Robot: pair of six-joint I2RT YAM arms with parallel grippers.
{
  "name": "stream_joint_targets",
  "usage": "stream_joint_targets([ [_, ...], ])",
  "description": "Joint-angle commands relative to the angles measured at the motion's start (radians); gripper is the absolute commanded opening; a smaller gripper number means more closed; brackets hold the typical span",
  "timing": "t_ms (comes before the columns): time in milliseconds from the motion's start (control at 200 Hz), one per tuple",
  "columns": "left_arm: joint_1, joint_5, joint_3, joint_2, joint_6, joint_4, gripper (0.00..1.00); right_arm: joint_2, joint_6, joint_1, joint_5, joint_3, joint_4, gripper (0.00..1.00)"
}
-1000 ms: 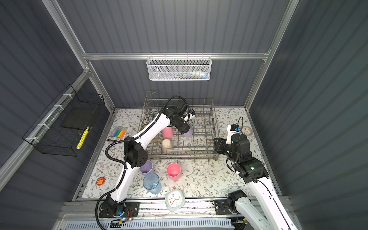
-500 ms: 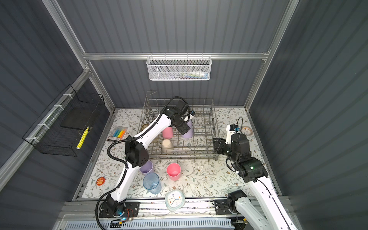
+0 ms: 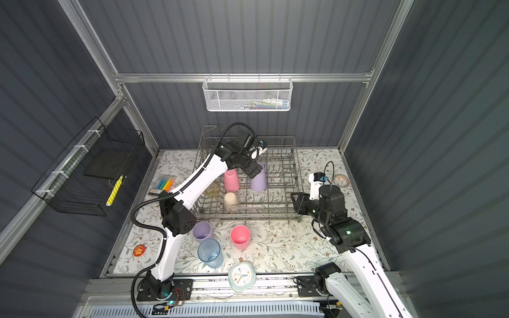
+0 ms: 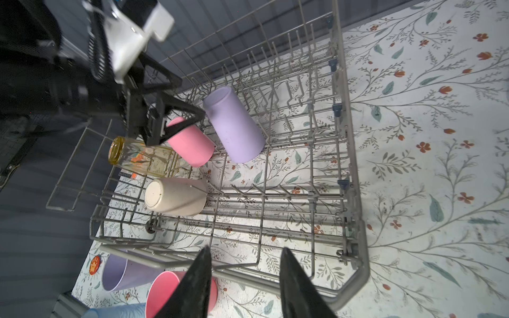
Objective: Load the cups into the dish rack
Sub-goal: 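Open the left gripper to release the purple cup and lift away, then reach the right gripper down to the clear blue cup while the left gripper draws back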
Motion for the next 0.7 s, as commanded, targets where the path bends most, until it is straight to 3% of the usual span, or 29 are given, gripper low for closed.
stream_joint_targets([
  [0,0.002,0.011,-0.026,-0.088,-0.038,0.056,0.93,-0.001,-0.061,0.083,0.029,0.048,0.004,0.43],
  [215,0.005,0.054,-0.109,-0.204,-0.073,0.059,0.94,0.066,-0.173,0.390,0.280,0.124,-0.032,0.43],
  [380,0.034,0.046,-0.209,-0.290,-0.104,0.077,0.94,0.139,-0.239,0.567,0.340,0.141,-0.013,0.44],
  [605,0.179,0.173,-0.344,-0.391,-0.218,0.145,0.94,0.243,-0.328,0.770,0.384,0.169,0.048,0.44],
  [695,0.212,0.177,-0.376,-0.418,-0.233,0.159,0.94,0.296,-0.377,0.845,0.379,0.189,0.054,0.44],
])
